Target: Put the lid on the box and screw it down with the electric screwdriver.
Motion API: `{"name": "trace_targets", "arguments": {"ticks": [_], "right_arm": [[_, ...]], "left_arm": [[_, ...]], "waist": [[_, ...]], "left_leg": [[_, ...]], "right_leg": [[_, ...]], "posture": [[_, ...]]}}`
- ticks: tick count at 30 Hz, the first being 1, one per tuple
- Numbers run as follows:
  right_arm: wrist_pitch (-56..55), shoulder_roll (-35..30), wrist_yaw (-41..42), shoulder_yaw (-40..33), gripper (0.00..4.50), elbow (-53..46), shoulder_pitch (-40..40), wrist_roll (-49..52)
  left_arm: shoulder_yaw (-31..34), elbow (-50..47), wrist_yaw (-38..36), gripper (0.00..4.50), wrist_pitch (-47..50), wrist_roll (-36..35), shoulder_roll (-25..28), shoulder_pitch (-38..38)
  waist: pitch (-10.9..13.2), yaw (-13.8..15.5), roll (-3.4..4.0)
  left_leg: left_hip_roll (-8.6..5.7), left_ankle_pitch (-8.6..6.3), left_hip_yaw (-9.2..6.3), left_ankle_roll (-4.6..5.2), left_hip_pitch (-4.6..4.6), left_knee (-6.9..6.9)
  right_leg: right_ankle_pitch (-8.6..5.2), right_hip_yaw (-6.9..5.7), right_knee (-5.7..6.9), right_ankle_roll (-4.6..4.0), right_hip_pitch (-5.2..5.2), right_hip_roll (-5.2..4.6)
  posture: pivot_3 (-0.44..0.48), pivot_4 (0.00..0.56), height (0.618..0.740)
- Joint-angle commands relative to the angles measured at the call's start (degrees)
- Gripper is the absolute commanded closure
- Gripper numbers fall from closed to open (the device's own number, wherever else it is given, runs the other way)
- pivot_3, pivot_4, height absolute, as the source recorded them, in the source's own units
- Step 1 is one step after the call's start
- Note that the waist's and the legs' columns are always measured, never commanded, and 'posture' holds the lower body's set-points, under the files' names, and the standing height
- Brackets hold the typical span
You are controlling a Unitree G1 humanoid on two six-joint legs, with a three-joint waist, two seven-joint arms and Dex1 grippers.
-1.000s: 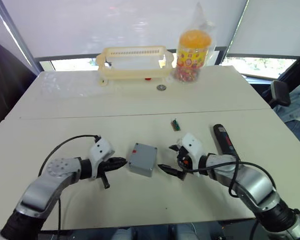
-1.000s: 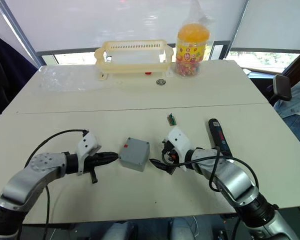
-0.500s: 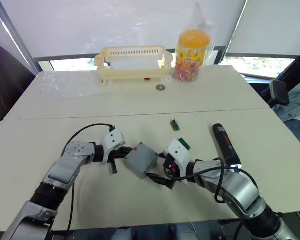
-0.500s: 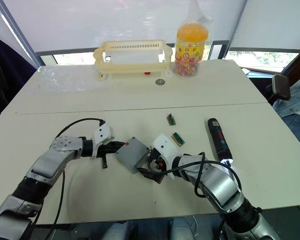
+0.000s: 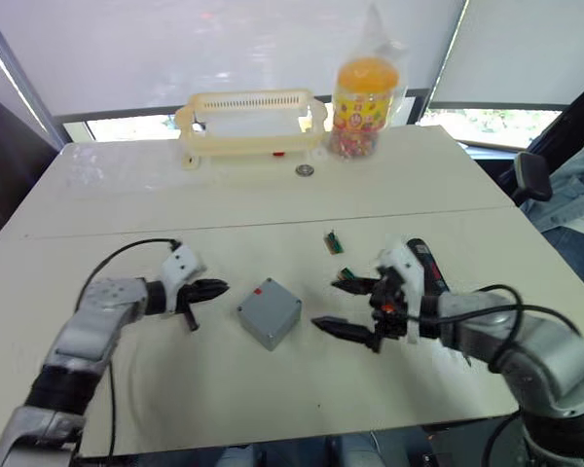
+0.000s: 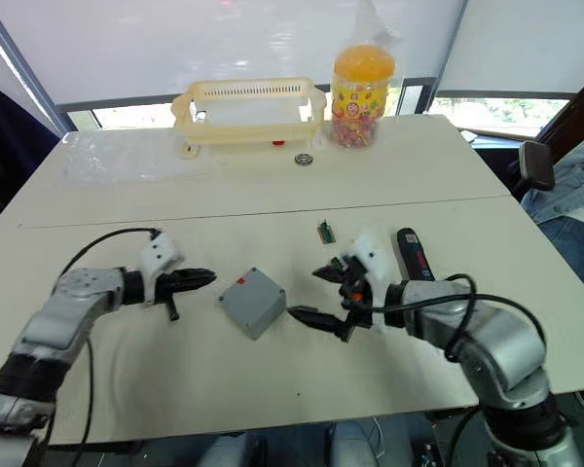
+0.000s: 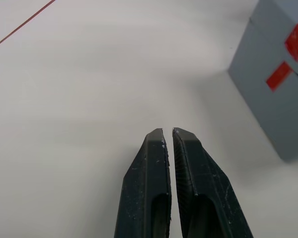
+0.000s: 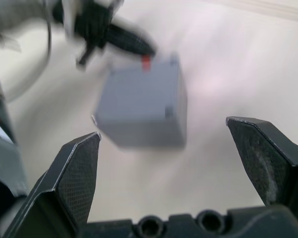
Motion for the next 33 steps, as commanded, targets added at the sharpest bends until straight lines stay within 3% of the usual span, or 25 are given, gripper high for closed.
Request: {"name": "trace_targets", "arguments": {"ticks": [1,7,14,23,33], "right_arm": [[-7.48,-0.10,-1.05,3.39,0.06,6.89,-4.26,-6.22],[-25.66,2.74,-1.91,15.74,0.06,26.96,-10.88,-22.92],[-35.51,5.48,3.52,20.97,0.06,36.49,-13.62,-29.11],[-34.57,6.46,6.60,21.78,0.06,30.27,-9.93,-30.22],[-25.45,5.91,4.60,19.87,0.06,16.05,-1.52,-28.78]], "left_arm": [[5.67,-14.48,2.66,4.24,9.24,-7.35,0.68,6.96],[7.98,-28.61,10.54,4.24,16.62,-12.31,-3.06,19.19],[4.37,-30.60,15.88,4.24,16.27,-10.86,-6.11,21.63],[-1.56,-23.19,18.29,4.24,11.43,-6.03,-8.44,14.16],[-4.05,-15.94,13.42,4.24,6.83,-4.06,-7.06,7.19]], "waist": [[-0.01,0.10,-0.01],[-0.03,0.34,-0.03],[-0.04,0.38,-0.03],[-0.05,0.43,-0.03],[-0.05,0.43,-0.03]], "left_leg": [[0.01,0.00,0.00,0.00,0.01,0.00],[-0.05,0.02,0.07,-0.04,0.07,0.01],[-0.06,0.04,0.09,-0.08,0.07,0.01],[-0.08,0.06,0.06,-0.12,0.09,0.01],[-0.08,0.06,0.05,-0.12,0.09,0.00]], "right_leg": [[0.00,0.01,-0.01,0.00,0.01,0.00],[0.00,0.04,-0.02,0.00,0.06,-0.06],[0.01,0.03,-0.02,-0.03,0.05,-0.05],[0.02,0.01,-0.02,-0.05,0.09,-0.05],[0.02,0.01,-0.01,-0.05,0.08,-0.04]], "posture": [[0.000,0.150,0.740],[0.000,0.150,0.740],[0.000,0.150,0.740],[0.000,0.150,0.740],[0.000,0.150,0.740]]}}
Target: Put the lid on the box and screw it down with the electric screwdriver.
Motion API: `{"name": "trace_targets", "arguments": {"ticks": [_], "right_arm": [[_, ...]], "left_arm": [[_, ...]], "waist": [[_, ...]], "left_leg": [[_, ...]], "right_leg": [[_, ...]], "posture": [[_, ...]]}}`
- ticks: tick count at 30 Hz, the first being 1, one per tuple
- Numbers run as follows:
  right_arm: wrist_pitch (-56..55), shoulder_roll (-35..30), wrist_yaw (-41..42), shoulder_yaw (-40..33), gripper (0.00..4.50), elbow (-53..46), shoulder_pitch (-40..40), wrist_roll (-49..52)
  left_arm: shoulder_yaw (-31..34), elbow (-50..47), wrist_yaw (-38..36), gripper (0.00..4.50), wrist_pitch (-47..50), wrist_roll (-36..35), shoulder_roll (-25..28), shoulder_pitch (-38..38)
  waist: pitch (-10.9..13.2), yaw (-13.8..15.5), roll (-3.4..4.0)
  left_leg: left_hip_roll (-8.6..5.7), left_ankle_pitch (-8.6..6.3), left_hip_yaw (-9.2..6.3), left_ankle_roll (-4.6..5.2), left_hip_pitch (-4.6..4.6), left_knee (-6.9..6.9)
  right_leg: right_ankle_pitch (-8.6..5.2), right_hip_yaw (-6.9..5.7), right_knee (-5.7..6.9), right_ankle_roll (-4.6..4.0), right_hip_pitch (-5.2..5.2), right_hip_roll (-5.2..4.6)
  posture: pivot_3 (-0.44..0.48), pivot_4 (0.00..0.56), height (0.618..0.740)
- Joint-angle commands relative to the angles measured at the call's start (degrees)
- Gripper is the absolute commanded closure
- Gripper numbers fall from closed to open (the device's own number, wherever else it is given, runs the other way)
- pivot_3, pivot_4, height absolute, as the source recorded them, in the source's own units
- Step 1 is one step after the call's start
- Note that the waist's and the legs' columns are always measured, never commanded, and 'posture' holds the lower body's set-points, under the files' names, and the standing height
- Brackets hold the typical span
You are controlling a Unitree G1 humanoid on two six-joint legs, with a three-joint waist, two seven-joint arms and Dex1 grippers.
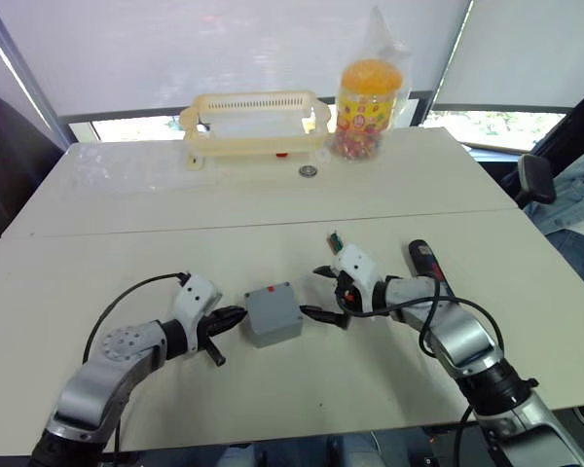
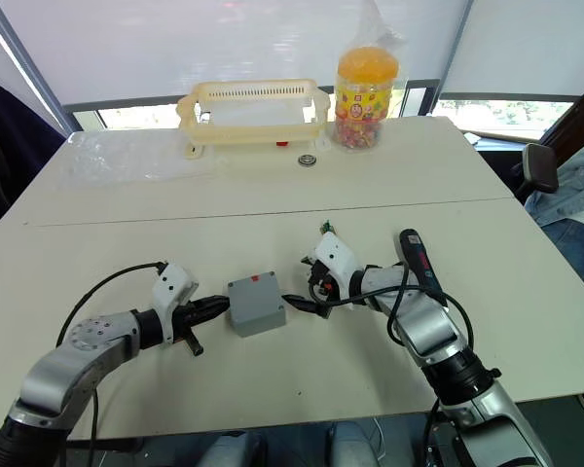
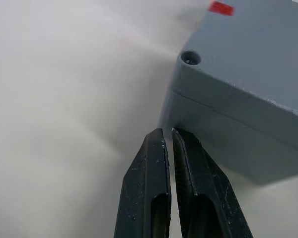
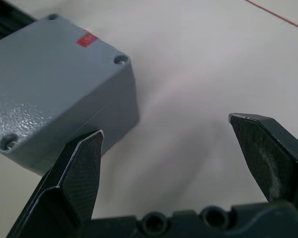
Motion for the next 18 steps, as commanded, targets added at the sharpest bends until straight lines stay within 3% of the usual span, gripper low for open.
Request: {"name": "trace_targets", "arguments": {"ticks": [1,18], "right_arm": [[2.43,0.66,-1.40,-1.26,0.06,-5.90,1.06,1.37],[4.20,0.76,-4.85,-3.82,0.06,-6.58,1.85,1.11]], "left_arm": [[-1.13,-0.26,-2.02,4.24,-1.93,0.12,0.39,-1.73],[-0.48,-1.69,-5.15,4.24,-0.18,-1.34,0.73,-0.77]], "waist": [[0.00,-0.03,0.00],[0.00,0.00,0.00]], "left_leg": [[0.00,0.00,0.00,0.00,0.00,0.00],[0.00,0.00,0.01,0.00,0.01,0.00]], "right_leg": [[0.00,0.00,0.00,0.00,0.00,0.00],[0.00,0.00,0.00,0.00,0.01,-0.01]], "posture": [[0.000,0.150,0.740],[0.000,0.150,0.740]]}}
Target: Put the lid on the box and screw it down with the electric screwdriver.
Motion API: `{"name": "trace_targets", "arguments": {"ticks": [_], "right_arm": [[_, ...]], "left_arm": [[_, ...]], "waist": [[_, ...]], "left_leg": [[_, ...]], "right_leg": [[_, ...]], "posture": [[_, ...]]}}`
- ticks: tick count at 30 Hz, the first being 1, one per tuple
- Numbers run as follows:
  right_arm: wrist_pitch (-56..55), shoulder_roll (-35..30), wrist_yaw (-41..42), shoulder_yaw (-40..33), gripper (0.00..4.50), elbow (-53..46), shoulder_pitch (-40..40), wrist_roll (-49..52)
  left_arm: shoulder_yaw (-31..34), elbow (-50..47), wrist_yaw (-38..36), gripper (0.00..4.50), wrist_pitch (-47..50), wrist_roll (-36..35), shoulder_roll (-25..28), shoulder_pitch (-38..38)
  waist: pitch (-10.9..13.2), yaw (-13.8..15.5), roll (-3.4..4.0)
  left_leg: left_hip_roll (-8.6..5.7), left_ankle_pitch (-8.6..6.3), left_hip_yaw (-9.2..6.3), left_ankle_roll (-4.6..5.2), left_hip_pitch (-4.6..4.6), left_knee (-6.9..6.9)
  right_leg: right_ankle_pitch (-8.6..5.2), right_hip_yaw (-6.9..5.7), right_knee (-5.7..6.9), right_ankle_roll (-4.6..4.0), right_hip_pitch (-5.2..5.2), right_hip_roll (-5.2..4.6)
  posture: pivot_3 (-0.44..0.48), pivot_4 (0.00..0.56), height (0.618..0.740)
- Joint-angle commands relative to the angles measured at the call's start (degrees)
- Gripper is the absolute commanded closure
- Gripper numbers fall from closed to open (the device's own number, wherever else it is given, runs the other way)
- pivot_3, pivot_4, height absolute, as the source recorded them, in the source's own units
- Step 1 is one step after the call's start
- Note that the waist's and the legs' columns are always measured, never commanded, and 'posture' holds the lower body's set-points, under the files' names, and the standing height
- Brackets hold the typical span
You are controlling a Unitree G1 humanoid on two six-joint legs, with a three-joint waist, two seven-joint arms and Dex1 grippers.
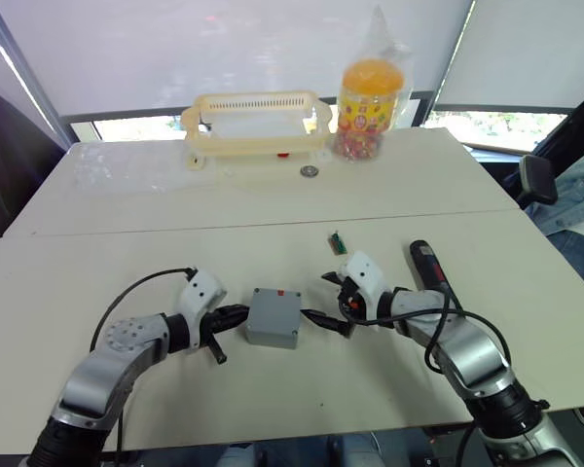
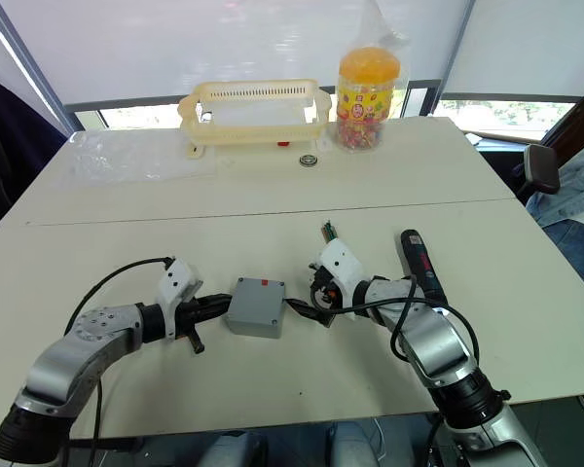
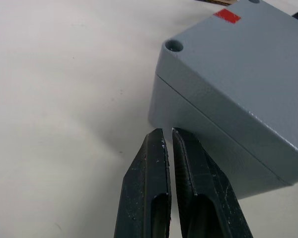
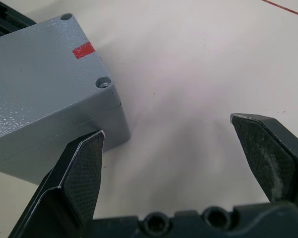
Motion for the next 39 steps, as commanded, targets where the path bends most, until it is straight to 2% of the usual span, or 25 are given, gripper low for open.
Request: {"name": "trace_targets", "arguments": {"ticks": [1,3,6,11,13,16,20,25,30,39], "right_arm": [[-0.46,-0.18,0.32,-2.66,0.06,-1.91,-1.20,1.46],[1.40,-0.46,0.96,-7.97,0.06,-3.02,-1.78,5.19],[4.37,-2.18,2.09,-17.37,0.06,-3.77,-3.52,11.68],[5.75,-4.59,0.55,-25.93,0.06,-0.39,-5.20,15.53],[4.60,-4.93,-0.95,-25.69,0.06,2.02,-5.22,13.74],[2.11,-3.03,-4.33,-23.18,0.06,7.48,-7.32,10.74],[-0.35,0.17,-6.18,-19.87,0.06,13.59,-10.58,8.71],[-6.65,4.96,-8.77,-15.58,0.06,24.04,-14.55,4.19],[-14.00,8.38,-11.29,-14.36,0.06,32.62,-16.48,0.85],[-19.35,12.82,-10.96,-13.23,0.06,40.21,-19.02,-0.53]], "left_arm": [[0.80,-2.80,-1.32,4.24,0.16,-2.00,0.73,0.38],[2.87,-3.13,-2.87,4.24,0.43,-3.08,2.93,0.62],[7.71,-2.67,-8.04,4.24,1.38,-5.79,9.77,0.15],[13.64,-1.31,-15.25,4.24,8.57,-14.66,19.46,-9.25],[13.55,-1.27,-16.46,4.24,10.61,-17.02,20.60,-12.80],[12.57,-0.90,-15.90,4.24,13.34,-20.12,19.43,-18.41],[11.34,-1.26,-14.02,4.24,15.17,-21.25,17.52,-21.33],[7.98,-6.74,-12.44,4.24,15.29,-19.54,18.13,-18.66],[6.72,-8.67,-9.83,4.24,14.05,-17.31,18.01,-16.89],[6.40,-9.81,-7.94,4.24,12.39,-15.56,17.76,-12.63]], "waist": [[0.00,-0.02,0.00],[0.00,-0.01,0.00],[0.01,-0.04,0.00],[0.01,0.15,-0.01],[0.01,-0.12,0.00],[0.01,-0.38,0.00],[0.01,-1.01,0.01],[0.01,-1.71,0.01],[0.01,-1.67,0.01],[0.02,-1.84,0.02]], "left_leg": [[0.00,0.00,0.00,0.00,0.00,0.00],[0.00,0.00,0.00,0.00,0.00,0.00],[0.02,0.00,-0.01,0.00,-0.01,0.00],[0.02,0.00,-0.01,0.01,0.03,0.00],[0.01,-0.02,0.00,0.03,0.19,0.00],[-0.01,-0.06,0.17,0.11,0.46,-0.04],[0.00,-0.06,0.20,0.11,0.52,-0.07],[0.04,-0.05,0.11,0.10,0.50,-0.11],[0.02,-0.04,0.08,0.07,0.49,-0.11],[0.03,-0.04,0.04,0.07,0.50,-0.12]], "right_leg": [[0.00,0.00,0.00,0.00,0.00,0.00],[0.00,0.00,0.00,0.00,0.00,0.00],[0.00,0.00,0.01,0.00,0.00,0.01],[-0.01,-0.17,-0.03,-0.01,0.12,0.04],[-0.01,-0.18,-0.09,0.00,0.31,0.03],[-0.03,-0.04,-0.12,0.03,0.51,-0.01],[-0.02,0.01,-0.03,0.02,0.46,0.09],[-0.03,0.03,0.04,0.02,0.41,0.09],[-0.02,0.10,0.02,0.02,0.39,0.06],[-0.02,0.10,0.04,0.02,0.36,0.07]], "posture": [[0.000,0.150,0.740],[0.000,0.150,0.740],[0.000,0.150,0.740],[0.000,0.150,0.740],[0.000,0.150,0.740],[0.000,0.150,0.740],[0.000,0.150,0.740],[0.000,0.150,0.740],[0.000,0.150,0.740],[0.000,0.150,0.740]]}}
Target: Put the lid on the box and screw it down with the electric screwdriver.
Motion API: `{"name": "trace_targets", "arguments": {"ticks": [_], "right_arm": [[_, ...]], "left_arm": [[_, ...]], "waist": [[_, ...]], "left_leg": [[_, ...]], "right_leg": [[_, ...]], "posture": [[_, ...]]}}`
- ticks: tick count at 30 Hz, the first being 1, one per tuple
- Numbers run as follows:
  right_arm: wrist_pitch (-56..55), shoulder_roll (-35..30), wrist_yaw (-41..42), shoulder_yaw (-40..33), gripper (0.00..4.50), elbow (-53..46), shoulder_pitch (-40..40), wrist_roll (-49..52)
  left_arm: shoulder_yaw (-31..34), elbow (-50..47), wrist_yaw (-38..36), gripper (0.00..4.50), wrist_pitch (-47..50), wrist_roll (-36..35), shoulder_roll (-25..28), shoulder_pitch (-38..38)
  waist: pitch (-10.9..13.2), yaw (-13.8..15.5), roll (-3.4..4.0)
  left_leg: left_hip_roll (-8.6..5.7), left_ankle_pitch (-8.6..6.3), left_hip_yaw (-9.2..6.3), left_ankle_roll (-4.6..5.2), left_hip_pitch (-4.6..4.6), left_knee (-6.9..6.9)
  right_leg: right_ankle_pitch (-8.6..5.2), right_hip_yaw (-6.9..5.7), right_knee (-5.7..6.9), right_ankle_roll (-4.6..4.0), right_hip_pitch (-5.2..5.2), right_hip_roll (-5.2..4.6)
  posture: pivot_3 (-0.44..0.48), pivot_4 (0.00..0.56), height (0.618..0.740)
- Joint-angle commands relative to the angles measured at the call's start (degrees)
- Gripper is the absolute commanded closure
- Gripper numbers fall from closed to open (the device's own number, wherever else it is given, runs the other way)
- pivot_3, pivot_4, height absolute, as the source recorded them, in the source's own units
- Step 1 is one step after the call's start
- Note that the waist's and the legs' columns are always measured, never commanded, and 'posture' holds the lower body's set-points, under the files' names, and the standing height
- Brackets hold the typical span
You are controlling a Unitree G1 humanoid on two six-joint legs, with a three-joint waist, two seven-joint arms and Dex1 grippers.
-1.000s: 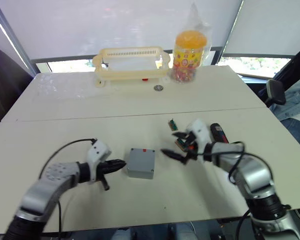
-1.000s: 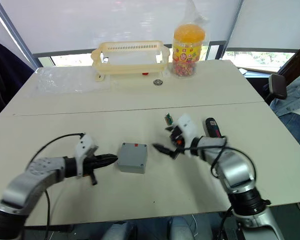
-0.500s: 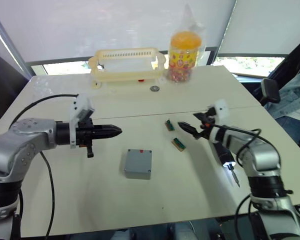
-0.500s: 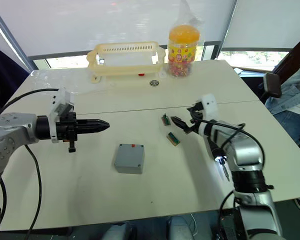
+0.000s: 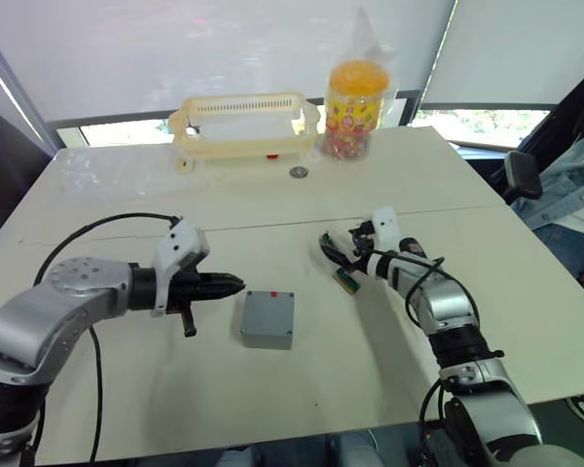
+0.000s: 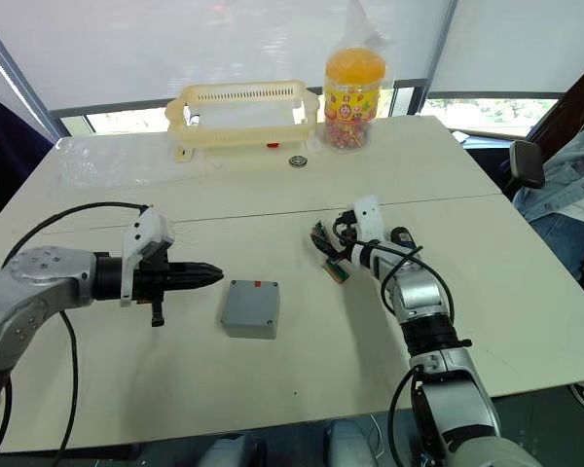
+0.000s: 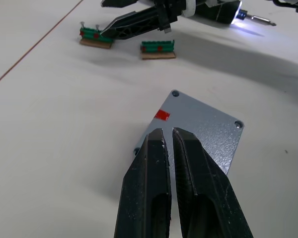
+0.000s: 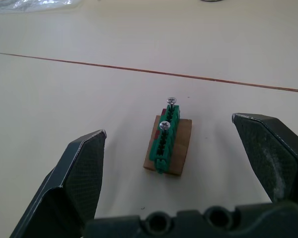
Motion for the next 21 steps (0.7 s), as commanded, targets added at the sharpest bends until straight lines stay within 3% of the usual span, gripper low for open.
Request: {"name": "trace_targets", "arguments": {"ticks": [1,7,10,16,17,21], "right_arm": [[-2.95,1.19,-0.31,-0.18,0.06,1.26,-2.50,-0.70],[-4.94,2.29,-0.55,-0.18,0.06,3.39,-2.75,-1.71],[-5.43,2.41,-0.61,-0.13,0.94,3.84,-2.71,-2.18],[-6.09,2.74,-0.85,-0.15,4.12,4.79,-2.87,-2.75],[-6.14,2.91,-0.99,-0.27,4.46,5.00,-2.88,-2.70],[-6.16,3.22,-1.28,-0.39,4.46,5.27,-3.09,-2.81]], "left_arm": [[0.24,-2.35,0.66,4.24,-1.78,1.19,0.35,0.83],[0.39,-2.66,2.37,4.24,-1.67,1.21,-0.98,1.17],[0.35,-2.62,2.68,4.24,-1.57,1.10,-1.14,1.07],[0.34,-2.64,2.98,4.24,-1.69,1.19,-1.25,1.41],[0.31,-2.68,3.07,4.24,-1.73,1.23,-1.31,1.50],[0.20,-2.86,3.29,4.24,-1.96,1.56,-1.45,2.05]], "waist": [[0.00,-0.02,0.00],[0.00,0.08,0.00],[0.00,0.00,0.00],[0.00,-0.02,0.00],[0.00,-0.02,0.00],[0.00,-0.03,0.00]], "left_leg": [[0.00,0.00,0.00,0.00,0.00,0.00],[-0.01,0.01,-0.01,-0.01,0.00,-0.01],[-0.01,0.01,-0.01,-0.01,0.01,-0.01],[-0.01,0.01,-0.01,-0.01,0.01,-0.01],[-0.01,0.01,-0.01,-0.01,0.01,-0.01],[-0.01,0.01,-0.01,-0.01,0.02,-0.01]], "right_leg": [[0.00,0.00,0.00,0.00,0.00,0.00],[0.00,0.01,0.01,0.00,0.00,-0.01],[0.00,0.01,0.02,0.00,0.00,-0.01],[0.00,0.01,0.06,0.00,-0.02,0.00],[0.00,0.01,0.06,0.00,-0.02,0.00],[0.00,0.01,0.07,0.00,-0.02,0.00]], "posture": [[0.000,0.150,0.740],[0.000,0.150,0.740],[0.000,0.150,0.740],[0.000,0.150,0.740],[0.000,0.150,0.740],[0.000,0.150,0.740]]}}
